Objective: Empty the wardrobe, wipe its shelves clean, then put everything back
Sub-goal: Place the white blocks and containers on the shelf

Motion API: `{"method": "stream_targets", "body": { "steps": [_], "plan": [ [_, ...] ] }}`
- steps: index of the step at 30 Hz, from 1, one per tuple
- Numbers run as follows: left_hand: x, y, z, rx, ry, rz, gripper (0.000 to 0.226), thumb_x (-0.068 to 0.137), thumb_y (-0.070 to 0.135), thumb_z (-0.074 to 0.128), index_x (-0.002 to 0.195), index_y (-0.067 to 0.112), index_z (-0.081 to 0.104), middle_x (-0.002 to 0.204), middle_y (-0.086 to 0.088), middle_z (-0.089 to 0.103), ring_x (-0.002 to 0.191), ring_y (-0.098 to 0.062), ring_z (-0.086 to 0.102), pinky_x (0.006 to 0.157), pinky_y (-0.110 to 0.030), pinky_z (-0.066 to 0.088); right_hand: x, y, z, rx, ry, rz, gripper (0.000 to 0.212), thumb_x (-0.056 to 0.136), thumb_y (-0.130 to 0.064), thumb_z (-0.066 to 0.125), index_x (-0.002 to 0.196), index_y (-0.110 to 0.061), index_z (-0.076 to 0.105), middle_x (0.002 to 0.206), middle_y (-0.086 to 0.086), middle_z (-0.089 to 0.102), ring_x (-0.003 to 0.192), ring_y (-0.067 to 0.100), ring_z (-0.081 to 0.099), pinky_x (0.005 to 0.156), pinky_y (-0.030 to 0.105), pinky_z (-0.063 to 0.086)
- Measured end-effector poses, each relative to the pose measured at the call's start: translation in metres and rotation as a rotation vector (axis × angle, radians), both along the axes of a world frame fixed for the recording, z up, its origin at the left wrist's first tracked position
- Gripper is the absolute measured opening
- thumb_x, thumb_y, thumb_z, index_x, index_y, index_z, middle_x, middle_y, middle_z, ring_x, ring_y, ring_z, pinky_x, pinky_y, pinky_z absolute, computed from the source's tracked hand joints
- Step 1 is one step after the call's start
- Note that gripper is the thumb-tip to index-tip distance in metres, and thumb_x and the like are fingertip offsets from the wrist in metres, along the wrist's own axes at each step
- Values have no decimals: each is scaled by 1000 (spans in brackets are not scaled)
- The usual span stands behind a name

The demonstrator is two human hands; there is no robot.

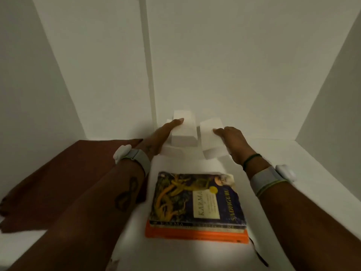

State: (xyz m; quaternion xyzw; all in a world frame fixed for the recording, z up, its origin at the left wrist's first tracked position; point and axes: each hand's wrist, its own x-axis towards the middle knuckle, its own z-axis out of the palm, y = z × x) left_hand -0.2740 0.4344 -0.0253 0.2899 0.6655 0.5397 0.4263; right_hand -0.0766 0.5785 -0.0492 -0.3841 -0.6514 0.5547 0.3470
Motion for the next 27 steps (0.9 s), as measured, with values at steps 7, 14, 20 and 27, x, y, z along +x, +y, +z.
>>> {"method": "stream_targets", "body": {
  "steps": [7, 14, 20, 27],
  "plan": [
    [-40, 45, -59, -132, 20, 3, 103, 45, 80, 85, 125, 17, 65, 107, -6, 76, 92, -29, 74, 85, -48, 61, -12, 44, -52, -14, -238, -163, 34, 89, -33, 72, 73, -9, 54, 78, 8, 58, 77, 28, 59, 63, 32, 44],
    [-34, 52, -60, -281, 443, 45, 127, 66, 95, 51, 160, 20, 10, 162, -9, 14, 147, -36, 18, 116, -55, 26, -42, 27, -22, 450, -649, -156, 66, 93, -47, 61, 148, -15, 42, 148, 13, 40, 138, 33, 38, 112, 45, 33],
    [-34, 48, -67, -93, 564, 48, 102, 77, 94, 4, 158, 34, 24, 169, 4, 3, 155, -24, -4, 123, -57, 2, -80, -19, -19, 632, -752, 506, 95, 84, -69, 63, 159, -41, 13, 169, 4, -2, 154, 31, -1, 124, 53, 13],
    [-40, 41, -80, -221, 742, -47, 57, 105, 57, 12, 156, 36, 28, 169, 3, 3, 155, -28, -6, 124, -54, -1, -77, -13, -36, 768, -1054, 502, 97, 86, -74, 54, 161, -31, 9, 169, 4, 5, 151, 39, 12, 118, 60, 26]
  ]
}}
